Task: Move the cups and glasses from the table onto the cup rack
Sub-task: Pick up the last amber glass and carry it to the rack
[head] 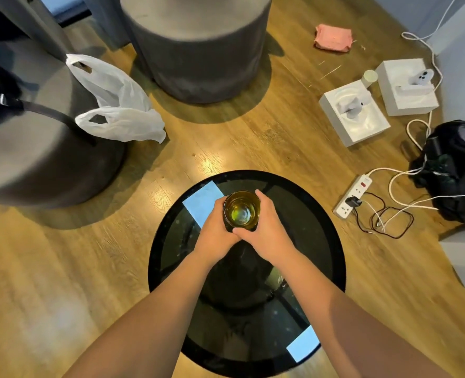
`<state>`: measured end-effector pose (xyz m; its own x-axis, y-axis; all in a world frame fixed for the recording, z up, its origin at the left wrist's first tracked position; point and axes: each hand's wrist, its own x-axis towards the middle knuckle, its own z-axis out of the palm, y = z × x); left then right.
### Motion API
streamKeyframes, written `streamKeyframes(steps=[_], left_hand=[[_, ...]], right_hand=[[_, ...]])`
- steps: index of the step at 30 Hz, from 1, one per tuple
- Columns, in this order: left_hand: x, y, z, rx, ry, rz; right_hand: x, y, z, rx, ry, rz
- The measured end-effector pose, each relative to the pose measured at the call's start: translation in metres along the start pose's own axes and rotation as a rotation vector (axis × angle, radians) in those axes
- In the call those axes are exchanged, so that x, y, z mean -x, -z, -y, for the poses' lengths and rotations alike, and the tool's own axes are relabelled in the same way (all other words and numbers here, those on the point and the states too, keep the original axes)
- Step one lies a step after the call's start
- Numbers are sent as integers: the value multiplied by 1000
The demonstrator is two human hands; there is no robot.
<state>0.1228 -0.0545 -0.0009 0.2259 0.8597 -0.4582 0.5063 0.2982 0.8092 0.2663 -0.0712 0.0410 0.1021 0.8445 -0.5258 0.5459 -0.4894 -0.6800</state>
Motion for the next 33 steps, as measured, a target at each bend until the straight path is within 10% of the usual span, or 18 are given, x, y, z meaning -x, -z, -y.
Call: streamKeyframes(steps=[33], left_hand=[[348, 16, -545, 213, -891, 55]], right_hand=[[460, 399, 255, -358, 550, -665]])
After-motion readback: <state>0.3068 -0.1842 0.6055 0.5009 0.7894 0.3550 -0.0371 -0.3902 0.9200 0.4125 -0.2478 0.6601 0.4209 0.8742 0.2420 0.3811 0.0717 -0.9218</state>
